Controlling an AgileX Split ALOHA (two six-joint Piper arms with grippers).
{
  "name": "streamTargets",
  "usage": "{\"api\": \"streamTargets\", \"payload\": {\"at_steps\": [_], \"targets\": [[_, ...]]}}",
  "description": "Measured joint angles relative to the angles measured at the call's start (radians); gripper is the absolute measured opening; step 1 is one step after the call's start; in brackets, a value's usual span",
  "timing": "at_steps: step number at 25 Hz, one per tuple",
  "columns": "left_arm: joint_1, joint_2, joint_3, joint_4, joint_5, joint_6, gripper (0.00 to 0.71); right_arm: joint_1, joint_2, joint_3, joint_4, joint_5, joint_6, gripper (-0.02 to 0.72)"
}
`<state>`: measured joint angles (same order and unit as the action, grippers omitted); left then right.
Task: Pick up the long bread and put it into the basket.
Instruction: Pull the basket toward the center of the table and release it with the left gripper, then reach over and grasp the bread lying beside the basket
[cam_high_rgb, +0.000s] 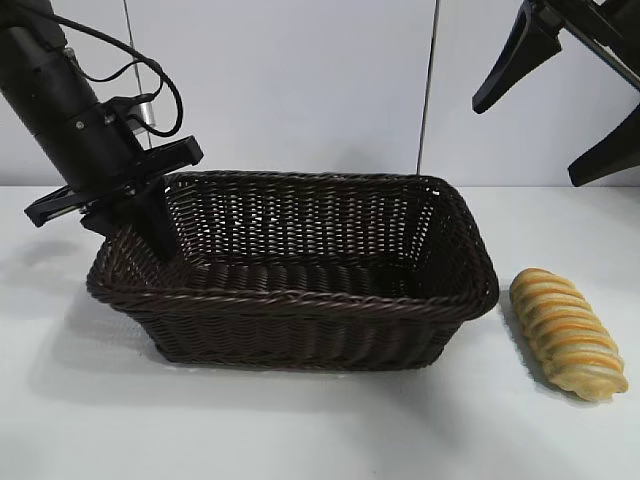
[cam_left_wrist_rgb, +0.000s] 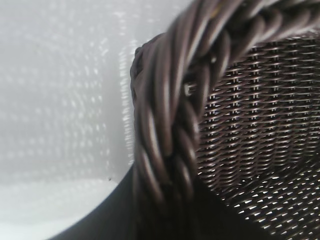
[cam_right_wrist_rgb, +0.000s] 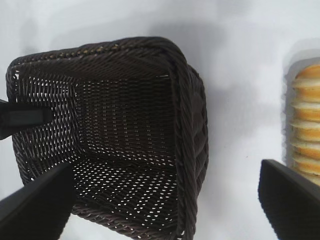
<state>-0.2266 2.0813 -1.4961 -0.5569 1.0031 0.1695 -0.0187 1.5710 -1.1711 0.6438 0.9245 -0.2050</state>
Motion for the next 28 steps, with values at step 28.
{"api": "streamTargets", "payload": {"at_steps": [28], "targets": [[0.567, -0.408, -0.304, 0.514, 0.238, -0.080, 0.694, 0.000, 0.000, 0.000, 0.009, 0.000, -0.001, 0.694]]}}
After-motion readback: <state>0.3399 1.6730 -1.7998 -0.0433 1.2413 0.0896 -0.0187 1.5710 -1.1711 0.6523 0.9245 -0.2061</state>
